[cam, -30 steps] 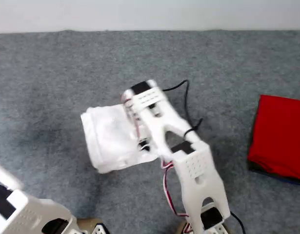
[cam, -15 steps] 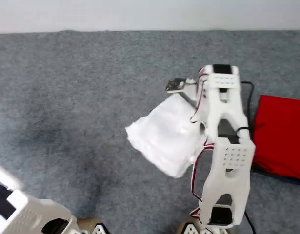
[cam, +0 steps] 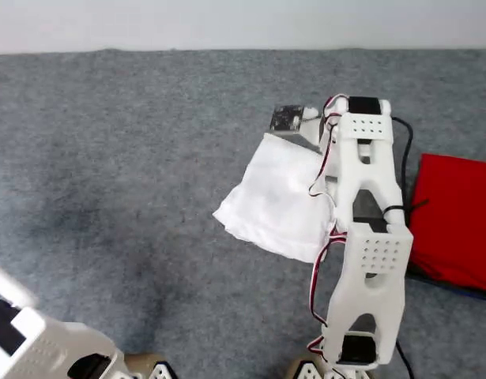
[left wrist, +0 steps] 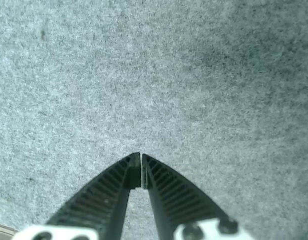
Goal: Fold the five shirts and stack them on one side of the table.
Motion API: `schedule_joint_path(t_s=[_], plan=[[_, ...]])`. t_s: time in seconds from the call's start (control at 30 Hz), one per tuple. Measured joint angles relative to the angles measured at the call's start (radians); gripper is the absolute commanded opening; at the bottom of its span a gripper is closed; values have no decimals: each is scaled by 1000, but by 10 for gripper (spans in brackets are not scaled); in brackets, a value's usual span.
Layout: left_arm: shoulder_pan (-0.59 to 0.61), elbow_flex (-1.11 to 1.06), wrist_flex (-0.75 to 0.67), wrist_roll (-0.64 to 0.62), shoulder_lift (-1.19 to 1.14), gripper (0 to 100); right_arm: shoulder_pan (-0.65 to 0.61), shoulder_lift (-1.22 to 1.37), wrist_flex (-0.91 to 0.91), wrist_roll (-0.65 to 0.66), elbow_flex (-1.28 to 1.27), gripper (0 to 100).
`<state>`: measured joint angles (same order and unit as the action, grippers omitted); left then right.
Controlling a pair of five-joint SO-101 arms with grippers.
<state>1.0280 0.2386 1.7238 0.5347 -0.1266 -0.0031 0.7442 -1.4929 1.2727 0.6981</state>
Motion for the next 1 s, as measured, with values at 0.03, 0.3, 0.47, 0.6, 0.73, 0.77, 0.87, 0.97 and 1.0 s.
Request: schedule_joint_path(t_s=[0.03,0.3,0.47,0.6,0.73,0.77,0.87,0.97,1.0], plan=[[0,0,0,6,0,15,2,-18,2,-64,3,229],[0,0,5,15,0,15,-46,-152,-144,-568,12,162],[0,0,5,15,0,15,-72,-166,-259,-867,12,185],[0,0,5,18,0,15,-117,-167,-261,-1120,12,279],[0,0,5,18,0,15,-160,-210,-261,-1315,12,300],[0,0,5,18,0,15,-170,-238,-261,-1349,12,301],[0,0,5,18,0,15,-190,-348,-261,-1415,-35,303],[0,0,5,18,0,15,-190,-463,-261,-1493,-140,329],[0,0,5,18,0,15,-187,-486,-261,-1522,-173,349]])
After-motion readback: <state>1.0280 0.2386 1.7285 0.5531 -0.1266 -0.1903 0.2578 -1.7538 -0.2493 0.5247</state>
